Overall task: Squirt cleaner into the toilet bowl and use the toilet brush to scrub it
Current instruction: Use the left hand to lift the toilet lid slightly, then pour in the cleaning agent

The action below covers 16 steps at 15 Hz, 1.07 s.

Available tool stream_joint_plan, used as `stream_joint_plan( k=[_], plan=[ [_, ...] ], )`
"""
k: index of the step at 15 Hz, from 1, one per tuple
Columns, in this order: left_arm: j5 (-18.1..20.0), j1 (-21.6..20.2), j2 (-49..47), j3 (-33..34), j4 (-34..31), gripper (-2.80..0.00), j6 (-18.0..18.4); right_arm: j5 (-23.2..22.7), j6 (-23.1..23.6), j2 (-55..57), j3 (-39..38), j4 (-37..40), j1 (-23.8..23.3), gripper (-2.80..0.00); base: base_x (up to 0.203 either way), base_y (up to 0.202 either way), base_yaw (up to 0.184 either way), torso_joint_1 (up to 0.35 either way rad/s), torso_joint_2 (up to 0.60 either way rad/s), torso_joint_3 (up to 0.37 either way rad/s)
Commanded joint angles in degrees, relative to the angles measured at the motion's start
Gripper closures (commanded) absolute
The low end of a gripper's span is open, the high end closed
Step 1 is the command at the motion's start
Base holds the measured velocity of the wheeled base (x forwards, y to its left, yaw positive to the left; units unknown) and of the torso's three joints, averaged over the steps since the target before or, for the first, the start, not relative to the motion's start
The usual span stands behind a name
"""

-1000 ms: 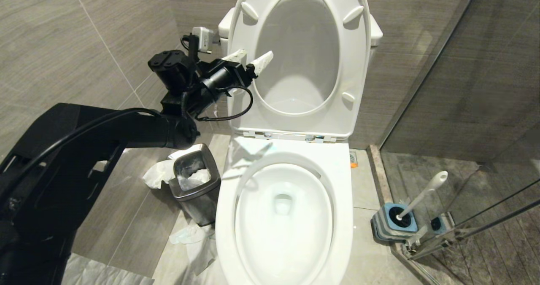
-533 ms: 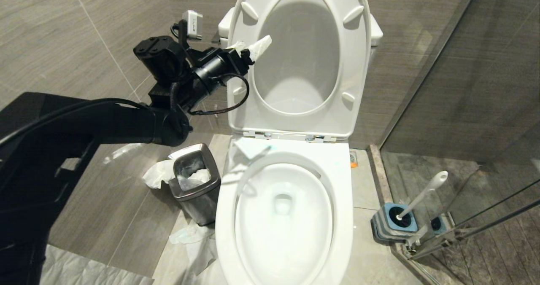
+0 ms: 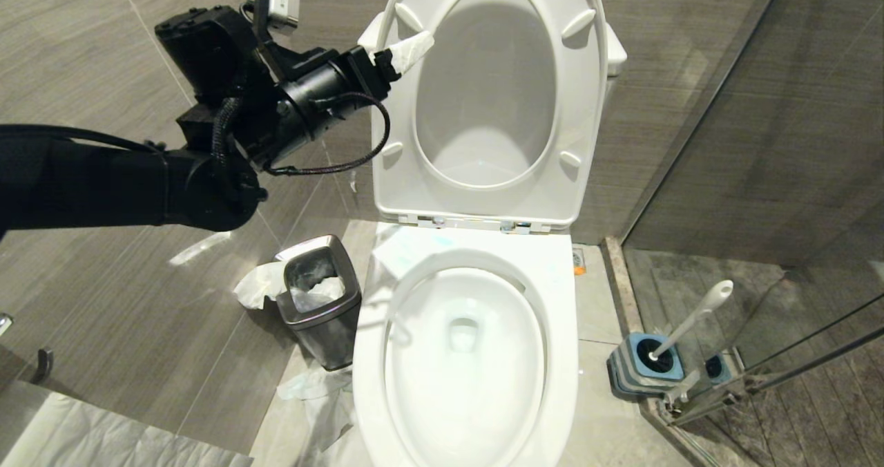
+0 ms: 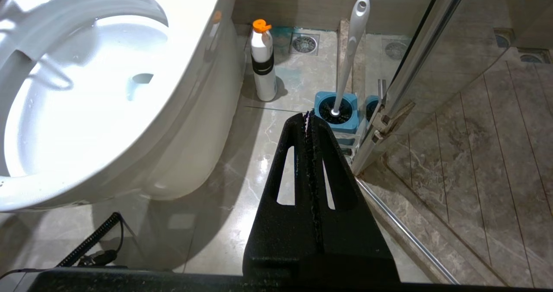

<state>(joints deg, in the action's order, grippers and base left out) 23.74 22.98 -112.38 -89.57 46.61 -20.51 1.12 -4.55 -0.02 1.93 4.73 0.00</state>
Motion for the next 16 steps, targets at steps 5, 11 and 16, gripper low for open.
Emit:
stream_joint_plan(
  k=[5,11,16],
  plan=[
    [-5.3,1.1,12.3,-0.6,-14.9,-2.8,2.0,0.0,0.0,0.0,0.0,0.0,0.0,0.0,0.0,0.0,0.0,0.0,0.0,0.0],
    [-17.7,4.9,20.1,-1.0,-26.1,-2.8,7.7,0.0,0.0,0.0,0.0,0.0,0.0,0.0,0.0,0.0,0.0,0.0,0.0,0.0],
    [-22.1,4.9,22.7,-0.8,-28.2,0.0,12.8,0.0,0.0,0.0,0.0,0.0,0.0,0.0,0.0,0.0,0.0,0.0,0.0,0.0]
  ],
)
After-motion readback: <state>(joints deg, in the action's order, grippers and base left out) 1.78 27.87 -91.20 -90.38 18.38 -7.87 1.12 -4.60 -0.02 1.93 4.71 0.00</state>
